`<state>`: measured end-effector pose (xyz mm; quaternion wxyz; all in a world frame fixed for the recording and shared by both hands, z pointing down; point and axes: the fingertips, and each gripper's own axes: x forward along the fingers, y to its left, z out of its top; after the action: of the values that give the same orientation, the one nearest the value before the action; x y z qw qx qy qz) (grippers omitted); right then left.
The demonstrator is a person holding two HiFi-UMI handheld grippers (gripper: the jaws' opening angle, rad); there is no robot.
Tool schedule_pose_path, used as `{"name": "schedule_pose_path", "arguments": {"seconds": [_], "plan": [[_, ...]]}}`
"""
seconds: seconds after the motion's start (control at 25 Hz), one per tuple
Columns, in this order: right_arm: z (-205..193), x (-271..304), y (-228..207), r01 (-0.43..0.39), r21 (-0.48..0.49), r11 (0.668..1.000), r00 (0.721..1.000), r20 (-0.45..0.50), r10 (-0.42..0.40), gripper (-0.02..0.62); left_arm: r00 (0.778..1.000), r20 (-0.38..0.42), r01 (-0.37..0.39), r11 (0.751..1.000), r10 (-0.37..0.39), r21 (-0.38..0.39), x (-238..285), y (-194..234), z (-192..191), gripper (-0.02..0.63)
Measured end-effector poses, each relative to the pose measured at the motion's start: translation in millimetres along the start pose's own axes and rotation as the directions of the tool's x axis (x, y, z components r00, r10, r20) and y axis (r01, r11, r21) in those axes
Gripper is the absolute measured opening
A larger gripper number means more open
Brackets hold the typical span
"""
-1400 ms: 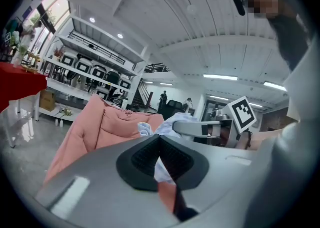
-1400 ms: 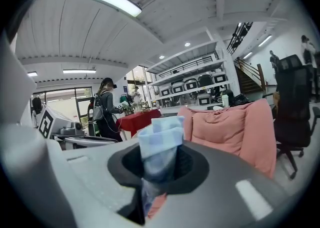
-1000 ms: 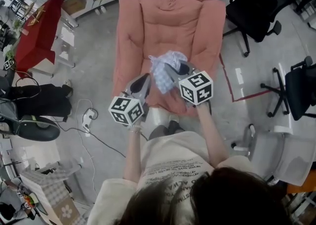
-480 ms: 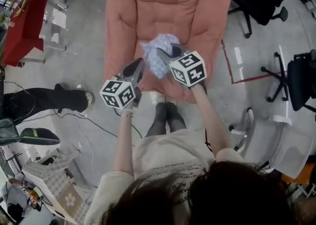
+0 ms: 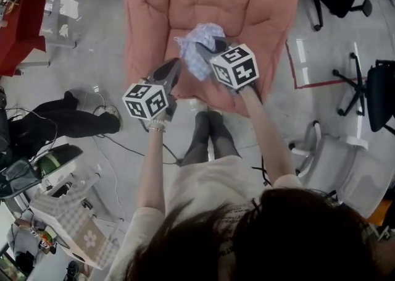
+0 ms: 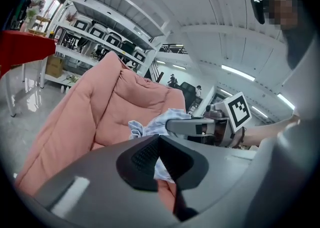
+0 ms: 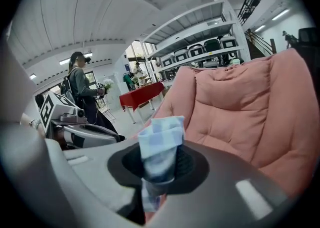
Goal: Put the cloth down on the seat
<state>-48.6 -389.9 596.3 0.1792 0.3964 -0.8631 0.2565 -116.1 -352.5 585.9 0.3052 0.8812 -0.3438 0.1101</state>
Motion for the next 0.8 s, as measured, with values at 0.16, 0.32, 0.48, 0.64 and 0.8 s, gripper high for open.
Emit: {"name": "schedule_pose_path", "arguments": {"seconds": [0.16,0.32,0.48,0.64,0.8], "plan": [[-18,19,-10,0.0,0.003,1.0,0.999,-0.047,0.0,0.072,0.999,-0.045,0.013,1.0,-0.014,-0.01,18,11,-14,-0.012],[-40,37,-21,0.003,0.005,1.0,0.995,-0.1,-0.003,0.072,0.997,-0.082,0.015,1.0,-0.017,-0.026,31,23,-28,-0.012],[-59,48,-28,0.008,0.024,1.0,0.989,-0.146,-0.004,0.072,0.993,-0.117,0.011,0.999,-0.016,-0.043,36,31,-45,-0.012],[-77,58,-29,0.021,0.063,0.998,0.984,-0.179,-0.01,0.072,0.989,-0.147,0.008,0.998,-0.017,-0.062,39,38,-60,-0.012],[-97,68,-31,0.04,0.081,0.996,0.969,-0.245,-0.019,0.074,0.986,-0.167,0.016,0.997,-0.029,-0.075,43,41,-70,-0.012]]}}
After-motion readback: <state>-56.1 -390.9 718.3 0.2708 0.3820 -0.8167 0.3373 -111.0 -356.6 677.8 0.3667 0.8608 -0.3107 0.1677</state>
